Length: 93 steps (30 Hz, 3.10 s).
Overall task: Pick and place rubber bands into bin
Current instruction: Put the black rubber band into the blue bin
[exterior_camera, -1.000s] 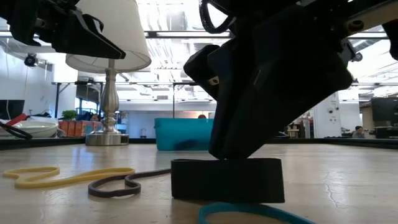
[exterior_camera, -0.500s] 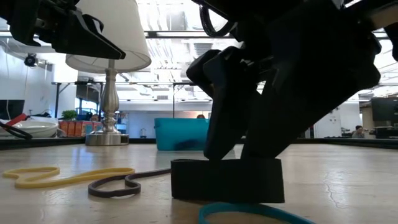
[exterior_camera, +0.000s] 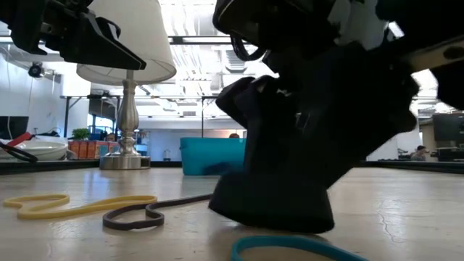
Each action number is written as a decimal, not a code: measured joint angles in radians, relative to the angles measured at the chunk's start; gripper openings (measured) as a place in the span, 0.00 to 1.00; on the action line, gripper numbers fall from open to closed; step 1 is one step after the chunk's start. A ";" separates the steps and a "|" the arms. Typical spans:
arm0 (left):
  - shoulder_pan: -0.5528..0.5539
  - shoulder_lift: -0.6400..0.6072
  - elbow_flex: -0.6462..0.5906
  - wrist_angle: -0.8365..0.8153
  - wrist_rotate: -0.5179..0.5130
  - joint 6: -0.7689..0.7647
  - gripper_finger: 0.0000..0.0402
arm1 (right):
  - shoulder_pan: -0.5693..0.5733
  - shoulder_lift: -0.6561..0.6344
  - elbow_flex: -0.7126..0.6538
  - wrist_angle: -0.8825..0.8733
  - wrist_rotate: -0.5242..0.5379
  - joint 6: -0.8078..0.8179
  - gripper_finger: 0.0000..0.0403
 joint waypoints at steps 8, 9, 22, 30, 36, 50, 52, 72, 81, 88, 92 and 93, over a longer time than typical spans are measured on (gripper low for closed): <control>0.000 0.000 0.000 0.000 0.000 0.000 0.29 | 0.001 -0.001 0.000 -0.002 0.010 -0.125 0.06; 0.000 0.000 0.000 0.000 0.000 0.000 0.29 | 0.000 -0.002 0.000 -0.001 0.024 -0.136 0.04; 0.000 0.000 -0.001 0.000 0.000 -0.001 0.29 | 0.000 -0.019 0.000 -0.002 0.135 -0.163 0.02; 0.000 0.000 -0.001 0.002 0.000 -0.002 0.29 | 0.007 -0.099 0.000 -0.005 0.195 -0.208 0.02; 0.000 0.000 -0.001 0.002 0.000 -0.002 0.29 | 0.010 -0.163 0.000 -0.011 0.324 -0.277 0.02; 0.000 0.000 -0.001 0.002 0.000 -0.002 0.29 | -0.123 -0.295 0.000 -0.060 0.780 -0.341 0.02; 0.000 0.000 -0.002 -0.001 0.001 -0.002 0.29 | -0.165 -0.299 0.000 -0.062 0.787 -0.341 0.02; 0.000 0.000 -0.002 -0.001 0.001 -0.002 0.29 | -0.525 -0.293 -0.017 -0.121 0.574 -0.192 0.02; 0.000 0.000 -0.002 0.000 0.001 -0.002 0.29 | -0.567 -0.293 -0.063 -0.133 0.571 -0.122 0.02; 0.000 0.000 -0.002 0.001 0.001 -0.002 0.29 | -0.585 -0.293 -0.084 -0.139 0.571 -0.078 0.02; 0.000 0.000 -0.002 0.001 0.001 -0.002 0.29 | -0.585 -0.293 -0.089 -0.138 0.562 -0.077 0.03; 0.000 0.000 -0.002 0.001 0.001 -0.002 0.29 | -0.585 -0.293 -0.090 -0.137 0.546 -0.080 0.04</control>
